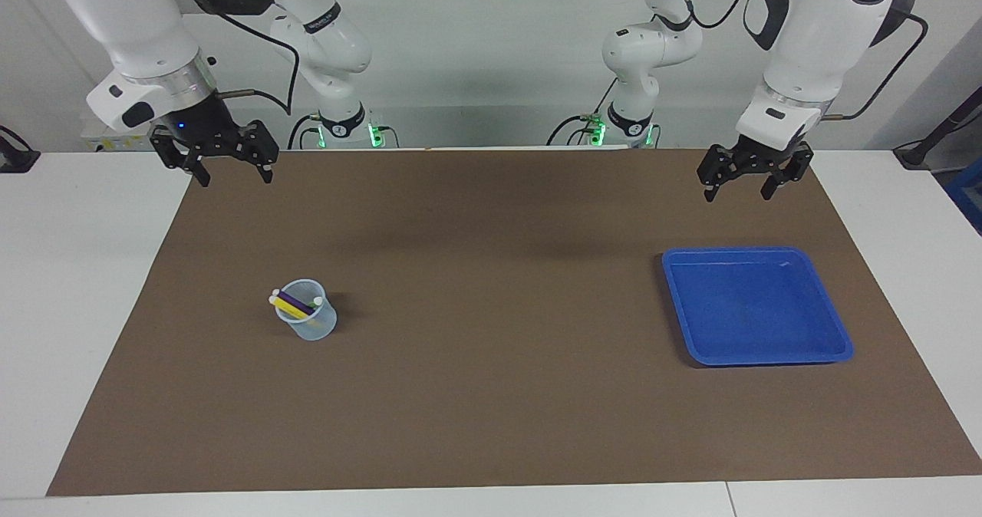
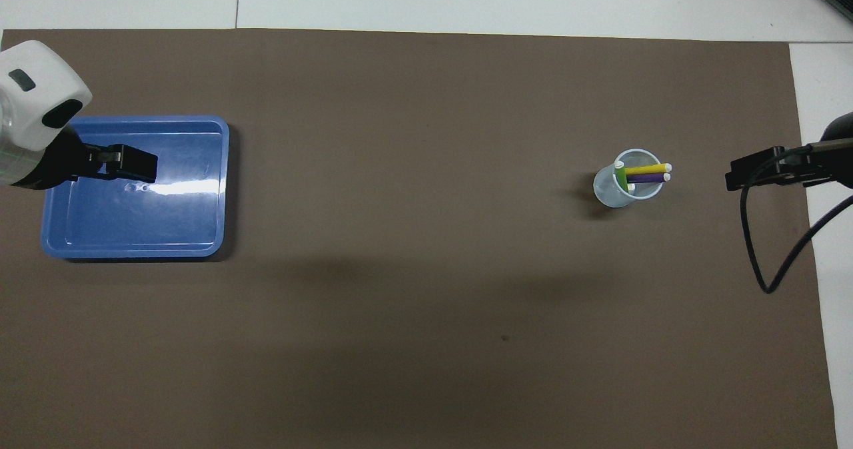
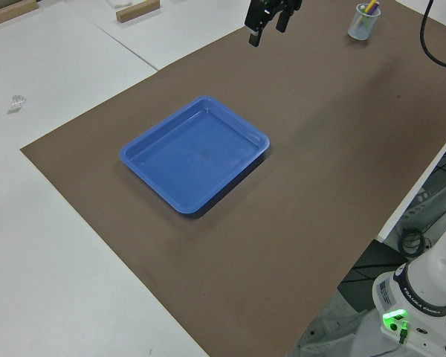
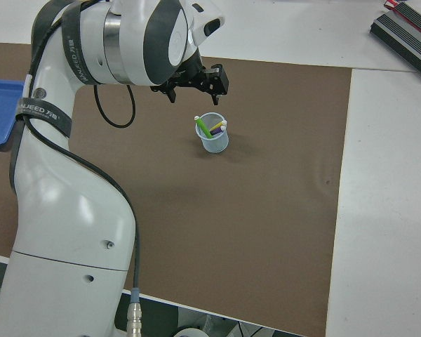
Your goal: Right arm passes pens to left for tray arrangement
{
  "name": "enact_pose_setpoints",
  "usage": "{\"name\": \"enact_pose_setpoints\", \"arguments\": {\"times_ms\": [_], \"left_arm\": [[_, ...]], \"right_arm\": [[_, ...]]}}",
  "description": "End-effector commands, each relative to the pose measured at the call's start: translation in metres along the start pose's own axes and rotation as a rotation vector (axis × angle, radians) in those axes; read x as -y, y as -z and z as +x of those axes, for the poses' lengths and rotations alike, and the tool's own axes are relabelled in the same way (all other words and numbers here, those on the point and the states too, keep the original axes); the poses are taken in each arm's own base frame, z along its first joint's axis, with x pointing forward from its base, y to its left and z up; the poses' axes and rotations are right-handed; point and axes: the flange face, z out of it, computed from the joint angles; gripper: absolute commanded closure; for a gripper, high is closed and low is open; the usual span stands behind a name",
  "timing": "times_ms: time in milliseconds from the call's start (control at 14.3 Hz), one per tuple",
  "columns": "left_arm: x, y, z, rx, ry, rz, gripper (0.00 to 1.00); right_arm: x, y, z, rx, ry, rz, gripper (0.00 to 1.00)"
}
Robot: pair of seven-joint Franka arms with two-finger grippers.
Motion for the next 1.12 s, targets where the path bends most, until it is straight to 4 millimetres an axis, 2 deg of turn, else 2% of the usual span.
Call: {"name": "enact_pose_setpoints", "arguments": {"times_ms": [0, 418, 1046], "left_arm": [[0.002, 0.003, -0.009, -0.002, -0.009, -0.004, 0.0], [0.001, 0.003, -0.01, -0.002, -0.009, -0.004, 0.0], [0.003, 0.002, -0.01, 0.007, -0.002, -0.004, 0.0]], "right_arm": [[-0.003, -0.002, -0.002, 0.003, -0.018, -0.017, 0.0], [-0.009, -0.001, -0.006, 0.024, -0.029, -0.018, 0.0], [-0.007, 0.0, -0.013, 0.043, -0.024, -0.025, 0.0]]}}
